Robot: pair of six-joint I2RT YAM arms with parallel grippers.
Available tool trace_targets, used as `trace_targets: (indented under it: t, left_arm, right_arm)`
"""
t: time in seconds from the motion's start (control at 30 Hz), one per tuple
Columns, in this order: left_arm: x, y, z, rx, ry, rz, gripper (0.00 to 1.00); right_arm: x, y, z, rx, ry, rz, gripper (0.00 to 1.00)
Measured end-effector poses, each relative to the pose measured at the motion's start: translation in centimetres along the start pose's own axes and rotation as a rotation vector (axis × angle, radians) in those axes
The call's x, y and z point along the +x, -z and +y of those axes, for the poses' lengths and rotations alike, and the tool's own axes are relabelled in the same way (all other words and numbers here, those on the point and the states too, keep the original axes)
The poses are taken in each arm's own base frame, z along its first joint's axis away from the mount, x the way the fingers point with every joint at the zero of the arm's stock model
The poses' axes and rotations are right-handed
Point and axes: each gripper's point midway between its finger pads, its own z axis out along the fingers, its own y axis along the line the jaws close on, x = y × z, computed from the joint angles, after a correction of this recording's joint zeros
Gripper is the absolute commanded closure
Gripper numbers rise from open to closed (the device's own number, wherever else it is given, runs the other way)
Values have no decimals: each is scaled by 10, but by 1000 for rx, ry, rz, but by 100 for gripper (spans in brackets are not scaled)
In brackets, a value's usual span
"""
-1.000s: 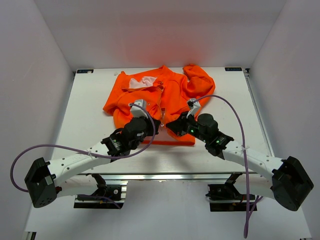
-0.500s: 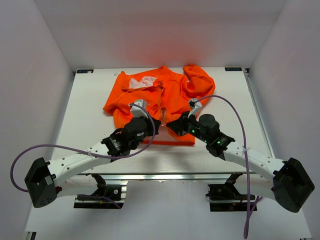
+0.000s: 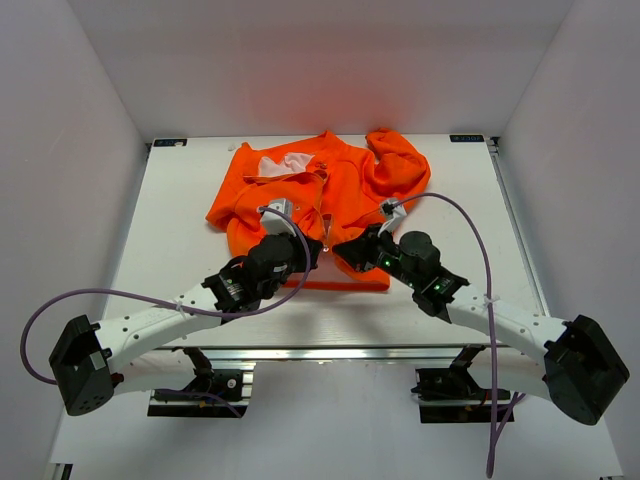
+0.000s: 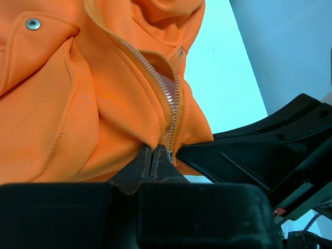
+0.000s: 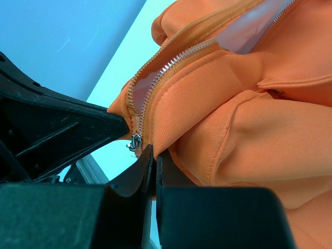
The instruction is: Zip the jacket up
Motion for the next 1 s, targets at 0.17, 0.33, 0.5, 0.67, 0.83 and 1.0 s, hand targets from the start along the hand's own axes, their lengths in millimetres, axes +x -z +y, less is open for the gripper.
trace_targets:
  t: [0.17,0.33,0.5,0.67,0.83,1.0]
  left_arm:
    - [1,0,-1,7,5,6,100]
    - [1,0,-2,9,16,8,100]
    - [2,1,-4,14,31,12,100]
    - [0,1,-5,19,42,6,100]
    - [-1,1,-6,24,47,3,100]
    - [-1,2,-6,25,51,0,100]
  right_arm:
    - [2,1,-1,-5,-27,-14,100]
    - [2,1,-2,-12,-47,-35,100]
    - [-1,5,-1,-15,-60,-58,100]
    - [-6,7,1,-17,-62,-77,100]
    - [-7,7,-1,-6,-62,-84,100]
    - [-8,7,-2,-3,-62,-86,100]
